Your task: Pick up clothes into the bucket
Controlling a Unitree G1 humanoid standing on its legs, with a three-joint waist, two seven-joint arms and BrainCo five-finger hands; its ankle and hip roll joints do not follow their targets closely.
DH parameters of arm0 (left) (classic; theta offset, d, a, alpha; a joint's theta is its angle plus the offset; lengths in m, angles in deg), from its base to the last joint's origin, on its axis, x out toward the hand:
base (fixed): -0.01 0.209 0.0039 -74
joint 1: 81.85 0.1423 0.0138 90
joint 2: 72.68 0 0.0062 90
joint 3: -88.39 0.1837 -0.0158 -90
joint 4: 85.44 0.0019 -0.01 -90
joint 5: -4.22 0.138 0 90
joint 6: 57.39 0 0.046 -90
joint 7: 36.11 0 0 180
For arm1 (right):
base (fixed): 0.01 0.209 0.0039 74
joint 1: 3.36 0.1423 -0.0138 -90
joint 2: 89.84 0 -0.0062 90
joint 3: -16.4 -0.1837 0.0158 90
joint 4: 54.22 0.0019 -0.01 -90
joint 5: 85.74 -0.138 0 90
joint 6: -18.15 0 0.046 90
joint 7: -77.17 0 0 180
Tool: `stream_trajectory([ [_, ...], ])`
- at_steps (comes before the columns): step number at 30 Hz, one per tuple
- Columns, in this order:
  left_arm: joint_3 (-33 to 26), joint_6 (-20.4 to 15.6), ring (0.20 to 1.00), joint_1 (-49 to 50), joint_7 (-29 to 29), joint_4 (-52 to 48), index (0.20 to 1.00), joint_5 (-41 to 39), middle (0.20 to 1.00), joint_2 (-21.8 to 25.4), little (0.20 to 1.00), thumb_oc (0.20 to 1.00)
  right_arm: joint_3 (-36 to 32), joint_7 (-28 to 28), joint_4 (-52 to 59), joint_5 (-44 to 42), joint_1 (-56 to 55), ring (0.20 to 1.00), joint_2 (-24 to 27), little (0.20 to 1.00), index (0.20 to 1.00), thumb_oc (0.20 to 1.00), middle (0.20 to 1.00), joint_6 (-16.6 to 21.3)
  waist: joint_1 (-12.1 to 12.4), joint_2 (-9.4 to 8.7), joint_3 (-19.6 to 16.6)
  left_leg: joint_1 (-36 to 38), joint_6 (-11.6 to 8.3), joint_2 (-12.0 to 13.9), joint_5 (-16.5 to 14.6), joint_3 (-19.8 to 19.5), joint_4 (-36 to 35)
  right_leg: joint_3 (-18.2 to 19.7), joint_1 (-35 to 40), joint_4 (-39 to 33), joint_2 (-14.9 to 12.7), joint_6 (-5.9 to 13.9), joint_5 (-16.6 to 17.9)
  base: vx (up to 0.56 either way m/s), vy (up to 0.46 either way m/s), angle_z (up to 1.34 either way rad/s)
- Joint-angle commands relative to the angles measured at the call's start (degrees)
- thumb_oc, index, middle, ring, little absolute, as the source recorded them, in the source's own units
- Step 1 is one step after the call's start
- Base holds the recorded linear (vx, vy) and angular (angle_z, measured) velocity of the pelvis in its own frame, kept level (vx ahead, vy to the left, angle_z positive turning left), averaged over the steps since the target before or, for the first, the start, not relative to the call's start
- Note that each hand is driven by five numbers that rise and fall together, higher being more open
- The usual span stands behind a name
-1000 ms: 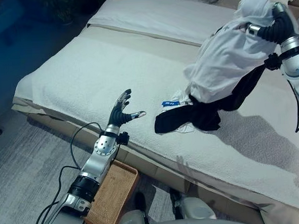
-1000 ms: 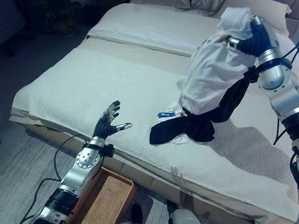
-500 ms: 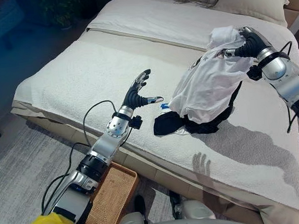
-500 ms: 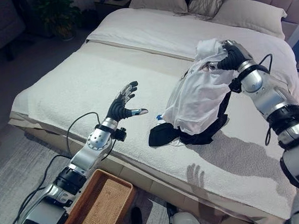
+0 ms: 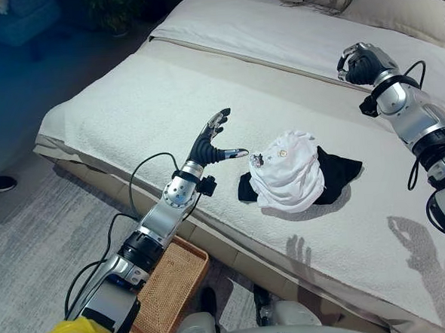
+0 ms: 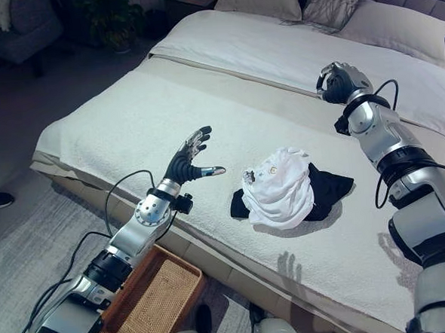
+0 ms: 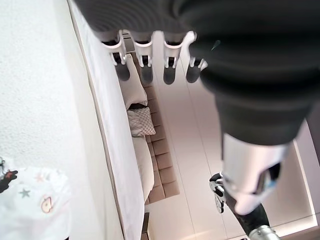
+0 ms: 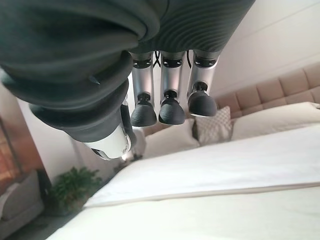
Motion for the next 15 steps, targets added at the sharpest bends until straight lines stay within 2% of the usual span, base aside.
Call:
stream_trajectory([
  [1,0.04,-1.7,1.0,-0.11,-0.72,0.72,1.0,1.14,1.0,-0.96,1.0,1.0,0.6,2.42,0.68,1.5,6.1,0.2,2.23,0.2,0.2,0.2,0.2,0.76,0.44,-3.46,-2.35,-3.36,-2.67,0.67,-4.17,-1.12,5.6,-0.22,-2.09,7.35,-5.16,4.43,-4.86,0.01,0.005,0.04],
  [3,-0.14,-1.5,1.0,0.11,-0.67,0.87,1.0,1.53,1.0,-1.01,1.0,1.0,0.73,1.95,1.69,1.8,5.48,0.2,2.43,0.2,0.2,0.2,0.2,0.92,0.48,-3.4,-1.82,-3.64,-2.57,0.47,-4.27,-1.28,5.88,-0.25,-2.54,7.91,-5.23,4.4,-4.94,-0.02,0.001,0.0],
  [5,-0.29,-1.4,1.0,0.39,-0.65,0.78,1.0,2.01,1.0,-0.66,1.0,1.0,0.71,1.5,1.33,1.51,4.79,0.812,2.32,0.812,0.812,0.812,0.812,0.82,0.7,-3.26,-0.9,-4.57,-2.53,0.28,-4.15,-1.47,6.15,-0.31,-3.62,8.39,-5.33,4.42,-4.88,-0.08,0.0,0.01],
  [6,-0.39,-1.37,1.0,0.76,-0.63,0.63,1.0,2.17,1.0,-0.38,1.0,1.0,0.83,1.22,0.89,1.21,4.49,1.0,2.36,1.0,1.0,1.0,1.0,0.78,0.86,-3.14,-0.29,-5.31,-2.5,0.21,-4.01,-1.58,6.33,-0.4,-4.36,8.66,-5.37,4.42,-4.82,-0.11,-0.003,0.01],
  [10,-1.13,-1.01,1.0,3.28,-0.68,0.73,1.0,3.26,1.0,0.5,1.0,1.0,0.5,0.76,-2.14,0.94,3.18,1.0,1.66,1.0,1.0,1.0,1.0,0.3,1.53,-2.81,1.27,-7.48,-2.45,0.13,-3.62,-1.87,7.28,-0.49,-6.59,9.6,-5.45,4.31,-4.64,-0.06,-0.007,0.02],
  [12,-3.23,-0.16,1.0,9.85,-0.48,0.72,1.0,4.82,1.0,1.16,1.0,1.0,-1.0,0.97,-4.77,1.7,0.79,1.0,0.56,1.0,1.0,1.0,1.0,-0.3,2.43,-2.17,2.65,-9.28,-2.34,-0.08,-3.35,-2.32,8.37,-0.66,-8.09,10.68,-5.68,4.13,-4.76,0.0,0.0,0.0],
  [15,-4.66,0.41,1.0,13.89,-0.66,1.89,1.0,5.77,1.0,0.82,1.0,1.0,-2.39,1.63,-6.55,2.67,-0.4,1.0,-0.59,1.0,1.0,1.0,1.0,-0.76,3.01,-1.76,3.24,-10.16,-2.15,-0.3,-3.44,-2.51,9.0,-0.75,-8.75,11.46,-5.79,3.98,-5.19,0.02,-0.003,0.05],
])
